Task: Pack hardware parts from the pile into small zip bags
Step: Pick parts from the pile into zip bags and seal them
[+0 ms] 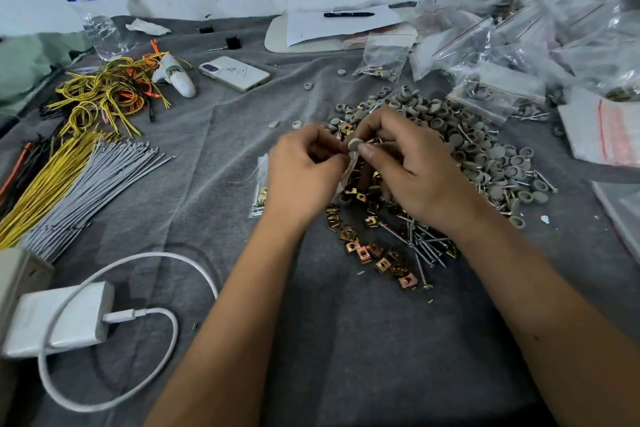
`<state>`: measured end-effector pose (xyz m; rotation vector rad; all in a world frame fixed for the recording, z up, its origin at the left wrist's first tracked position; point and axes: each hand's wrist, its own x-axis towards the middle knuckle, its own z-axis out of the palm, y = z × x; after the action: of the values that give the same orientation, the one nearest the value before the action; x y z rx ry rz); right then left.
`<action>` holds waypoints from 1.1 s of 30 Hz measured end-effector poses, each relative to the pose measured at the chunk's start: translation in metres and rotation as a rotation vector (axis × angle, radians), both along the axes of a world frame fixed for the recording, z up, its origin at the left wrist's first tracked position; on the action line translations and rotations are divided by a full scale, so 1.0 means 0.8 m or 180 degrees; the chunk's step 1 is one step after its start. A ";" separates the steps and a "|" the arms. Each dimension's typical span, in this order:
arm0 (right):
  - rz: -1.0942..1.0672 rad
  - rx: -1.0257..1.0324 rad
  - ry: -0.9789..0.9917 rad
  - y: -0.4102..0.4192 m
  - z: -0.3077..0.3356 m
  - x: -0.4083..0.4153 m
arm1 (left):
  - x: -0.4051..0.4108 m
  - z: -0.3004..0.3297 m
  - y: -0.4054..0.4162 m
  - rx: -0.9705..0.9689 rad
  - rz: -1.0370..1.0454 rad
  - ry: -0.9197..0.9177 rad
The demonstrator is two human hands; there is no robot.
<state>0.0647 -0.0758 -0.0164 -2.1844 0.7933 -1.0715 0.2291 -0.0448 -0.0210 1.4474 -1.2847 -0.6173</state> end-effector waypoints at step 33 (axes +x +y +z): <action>0.0097 -0.1143 0.2077 0.017 -0.018 0.050 | 0.017 0.028 0.013 -0.2351 0.2264 0.0300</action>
<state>0.1046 -0.0625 -0.0306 -2.9011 0.8775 -0.4940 0.2430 -0.0347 0.0011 1.1045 -0.7104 0.2524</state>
